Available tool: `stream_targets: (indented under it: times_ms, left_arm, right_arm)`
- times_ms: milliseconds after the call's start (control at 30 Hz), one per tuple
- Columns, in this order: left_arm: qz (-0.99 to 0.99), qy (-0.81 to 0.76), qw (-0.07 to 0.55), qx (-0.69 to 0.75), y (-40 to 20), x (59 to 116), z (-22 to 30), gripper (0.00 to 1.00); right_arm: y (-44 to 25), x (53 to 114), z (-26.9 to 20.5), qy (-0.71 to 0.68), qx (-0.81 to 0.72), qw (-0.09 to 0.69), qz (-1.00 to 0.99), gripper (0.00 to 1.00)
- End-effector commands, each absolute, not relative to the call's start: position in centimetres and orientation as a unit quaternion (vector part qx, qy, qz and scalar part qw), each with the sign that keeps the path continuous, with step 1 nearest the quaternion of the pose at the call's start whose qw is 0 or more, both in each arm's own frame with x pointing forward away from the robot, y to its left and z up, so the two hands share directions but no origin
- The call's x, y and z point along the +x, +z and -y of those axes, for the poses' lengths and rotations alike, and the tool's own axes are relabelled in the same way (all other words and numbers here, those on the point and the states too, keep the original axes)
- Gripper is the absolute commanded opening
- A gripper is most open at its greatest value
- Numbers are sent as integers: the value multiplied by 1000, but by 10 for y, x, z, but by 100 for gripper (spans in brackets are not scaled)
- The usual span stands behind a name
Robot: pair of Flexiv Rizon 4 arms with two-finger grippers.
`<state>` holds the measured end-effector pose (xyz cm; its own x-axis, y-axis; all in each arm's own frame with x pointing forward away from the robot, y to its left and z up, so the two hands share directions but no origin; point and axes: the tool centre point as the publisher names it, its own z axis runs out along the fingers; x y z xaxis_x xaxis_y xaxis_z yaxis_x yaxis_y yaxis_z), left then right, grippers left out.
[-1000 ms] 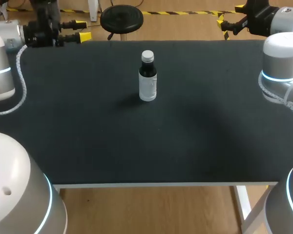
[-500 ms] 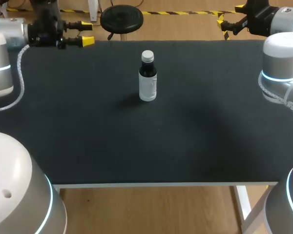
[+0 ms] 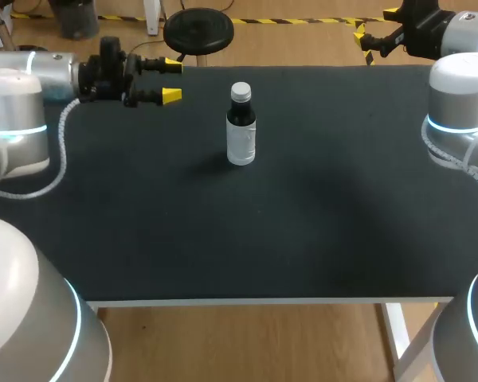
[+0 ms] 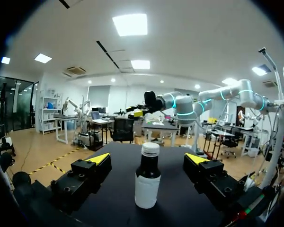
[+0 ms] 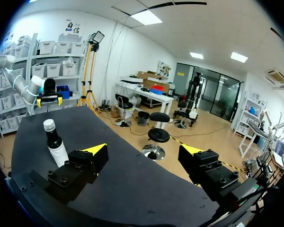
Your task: Unscrew the bottle cap
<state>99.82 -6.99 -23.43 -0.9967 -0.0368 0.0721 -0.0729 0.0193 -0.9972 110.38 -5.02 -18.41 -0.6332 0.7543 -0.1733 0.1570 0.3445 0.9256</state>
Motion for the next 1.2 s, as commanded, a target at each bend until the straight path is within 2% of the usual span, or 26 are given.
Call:
stream_targets:
  times_ms: [33,500,1200]
  left_arm:
    - [700,713,18,34,-250,1001,84,100]
    - [702,711,21,31,-266,1000,101,100]
    - [704,708,58,-9,-284,1006,149,100]
  right_arm:
    - [-184,1104,50,487,300,305,-761,100]
    - [-184,1104,50,487,300,305,-761,100]
    - [-184,1104,50,487,300,305,-761,100]
